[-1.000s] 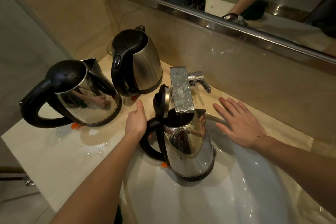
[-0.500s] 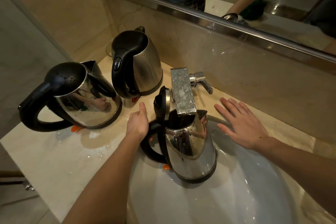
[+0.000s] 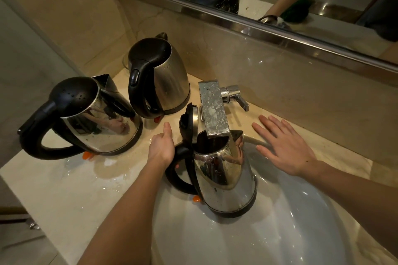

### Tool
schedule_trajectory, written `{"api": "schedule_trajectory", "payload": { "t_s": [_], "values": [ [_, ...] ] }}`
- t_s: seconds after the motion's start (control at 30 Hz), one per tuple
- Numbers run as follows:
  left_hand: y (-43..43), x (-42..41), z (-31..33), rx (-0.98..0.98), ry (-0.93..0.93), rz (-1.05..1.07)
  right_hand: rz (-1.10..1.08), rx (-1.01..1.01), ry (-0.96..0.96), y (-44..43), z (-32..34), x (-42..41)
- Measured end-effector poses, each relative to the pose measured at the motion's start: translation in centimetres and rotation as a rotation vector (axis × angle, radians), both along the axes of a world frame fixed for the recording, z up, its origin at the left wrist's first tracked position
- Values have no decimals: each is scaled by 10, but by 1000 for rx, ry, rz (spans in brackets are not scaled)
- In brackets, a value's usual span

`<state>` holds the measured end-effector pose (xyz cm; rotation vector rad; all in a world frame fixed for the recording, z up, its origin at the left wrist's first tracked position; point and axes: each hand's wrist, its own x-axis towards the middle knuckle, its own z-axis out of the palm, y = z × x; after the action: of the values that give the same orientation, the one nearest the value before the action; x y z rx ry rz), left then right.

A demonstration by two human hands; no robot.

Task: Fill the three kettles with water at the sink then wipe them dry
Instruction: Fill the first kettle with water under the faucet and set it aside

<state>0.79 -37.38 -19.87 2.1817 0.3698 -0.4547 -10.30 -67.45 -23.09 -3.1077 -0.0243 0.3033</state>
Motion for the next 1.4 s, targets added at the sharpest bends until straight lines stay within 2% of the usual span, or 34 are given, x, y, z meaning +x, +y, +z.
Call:
{"api": "schedule_trajectory", "payload": {
  "t_s": [0.5,1.4],
  "values": [
    [0,1,3,-45,56,34,-1,12,-20,0,-1,0],
    [-3,-2,9,-30,50,75,-5,-3,-11,0,0,0]
  ]
}}
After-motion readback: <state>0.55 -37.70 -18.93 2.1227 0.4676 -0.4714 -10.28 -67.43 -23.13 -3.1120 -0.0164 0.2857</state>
